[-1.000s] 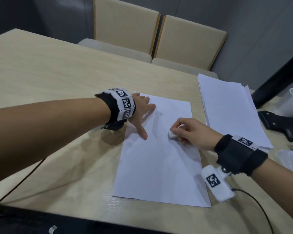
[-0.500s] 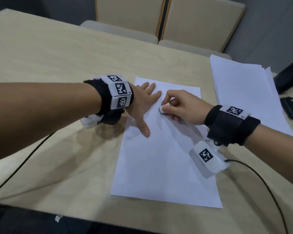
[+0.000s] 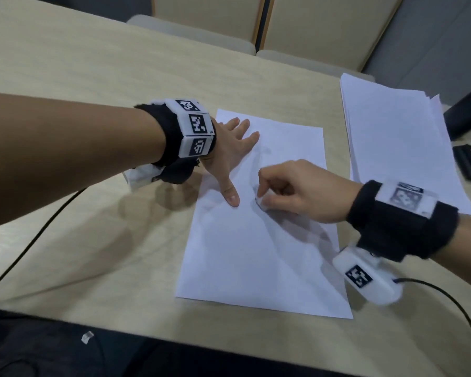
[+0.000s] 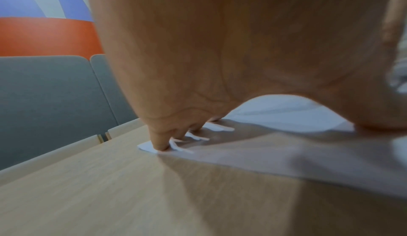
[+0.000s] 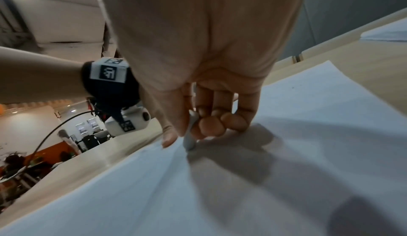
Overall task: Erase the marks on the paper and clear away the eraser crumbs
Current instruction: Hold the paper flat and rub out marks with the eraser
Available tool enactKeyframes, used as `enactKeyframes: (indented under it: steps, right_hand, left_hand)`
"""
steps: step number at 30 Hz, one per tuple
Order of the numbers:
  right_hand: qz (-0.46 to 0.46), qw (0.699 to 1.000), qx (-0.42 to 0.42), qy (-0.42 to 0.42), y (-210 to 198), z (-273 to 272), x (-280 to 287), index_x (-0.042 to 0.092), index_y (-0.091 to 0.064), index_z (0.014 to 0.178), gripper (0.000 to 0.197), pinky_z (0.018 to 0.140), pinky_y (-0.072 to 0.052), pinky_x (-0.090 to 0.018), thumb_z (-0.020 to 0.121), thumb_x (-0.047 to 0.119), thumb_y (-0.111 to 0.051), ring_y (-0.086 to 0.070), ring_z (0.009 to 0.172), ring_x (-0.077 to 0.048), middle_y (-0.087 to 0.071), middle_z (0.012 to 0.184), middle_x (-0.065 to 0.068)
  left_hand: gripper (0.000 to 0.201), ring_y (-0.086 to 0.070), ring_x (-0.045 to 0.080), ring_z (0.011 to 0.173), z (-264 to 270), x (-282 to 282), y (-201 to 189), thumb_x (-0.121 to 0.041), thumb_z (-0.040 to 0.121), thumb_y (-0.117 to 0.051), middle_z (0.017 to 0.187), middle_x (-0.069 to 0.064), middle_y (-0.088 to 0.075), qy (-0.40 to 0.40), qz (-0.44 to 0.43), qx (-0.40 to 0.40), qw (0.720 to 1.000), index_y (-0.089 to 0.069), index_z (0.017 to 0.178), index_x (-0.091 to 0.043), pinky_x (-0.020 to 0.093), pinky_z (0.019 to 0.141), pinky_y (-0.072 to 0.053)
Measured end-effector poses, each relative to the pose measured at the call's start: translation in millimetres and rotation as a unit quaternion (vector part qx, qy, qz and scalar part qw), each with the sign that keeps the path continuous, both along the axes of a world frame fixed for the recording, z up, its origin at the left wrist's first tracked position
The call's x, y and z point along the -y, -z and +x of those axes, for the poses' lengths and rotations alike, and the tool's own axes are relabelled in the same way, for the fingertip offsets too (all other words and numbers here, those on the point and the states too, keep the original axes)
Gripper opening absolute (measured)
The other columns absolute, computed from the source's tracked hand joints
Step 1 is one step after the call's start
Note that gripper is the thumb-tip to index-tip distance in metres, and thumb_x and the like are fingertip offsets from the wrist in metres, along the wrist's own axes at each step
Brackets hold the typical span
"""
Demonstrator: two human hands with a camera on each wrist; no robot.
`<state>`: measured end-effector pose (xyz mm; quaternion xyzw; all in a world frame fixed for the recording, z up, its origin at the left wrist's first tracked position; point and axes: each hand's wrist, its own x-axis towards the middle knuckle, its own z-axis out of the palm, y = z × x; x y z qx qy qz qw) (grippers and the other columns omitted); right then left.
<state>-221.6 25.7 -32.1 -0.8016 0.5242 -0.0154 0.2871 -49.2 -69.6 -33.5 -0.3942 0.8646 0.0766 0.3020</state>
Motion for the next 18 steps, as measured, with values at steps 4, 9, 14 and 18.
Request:
enactKeyframes:
  steps: [4,9,14,18]
  right_hand:
    - [-0.030,0.999,0.015,0.030,-2,-2,9,0.021,-0.058,0.086,0.009,0.057,-0.044,-0.020,0.090,0.027,-0.062,-0.055,0.048,-0.008,-0.066,0.058,0.002]
    - [-0.043,0.996,0.034,0.070,5,-4,6,0.023,-0.055,0.081,0.012,0.057,-0.042,-0.025,0.090,0.026,-0.061,-0.052,0.048,-0.014,-0.061,0.055,0.002]
    - [0.017,0.999,0.037,0.014,0,-8,-23,0.021,-0.058,0.084,0.009,0.059,-0.049,-0.028,0.091,0.026,-0.062,-0.059,0.050,-0.018,-0.068,0.061,-0.005]
    - [-0.048,0.992,0.073,0.087,6,-5,0,0.018,-0.054,0.084,0.011,0.059,-0.052,-0.033,0.092,0.024,-0.059,-0.060,0.046,-0.018,-0.069,0.064,-0.010]
  left_hand:
    - [0.152,0.021,0.026,0.148,3,-1,0,-0.088,0.044,-0.063,0.158,0.005,0.031,-0.005,0.002,-0.006,1.000,0.028,0.148,-0.023,0.058,0.118,-0.010]
    - [0.151,0.020,0.026,0.148,0,-5,-3,-0.084,0.047,-0.066,0.158,0.006,0.029,-0.012,0.002,-0.005,1.000,0.027,0.149,-0.022,0.058,0.119,-0.008]
    - [0.152,0.021,0.025,0.148,1,-2,-2,-0.086,0.045,-0.065,0.158,0.005,0.030,-0.015,0.003,-0.003,1.000,0.028,0.148,-0.024,0.058,0.118,-0.009]
    - [0.151,0.020,0.025,0.148,0,-4,-3,-0.085,0.046,-0.065,0.158,0.005,0.029,-0.014,0.003,-0.002,1.000,0.026,0.149,-0.023,0.058,0.119,-0.009]
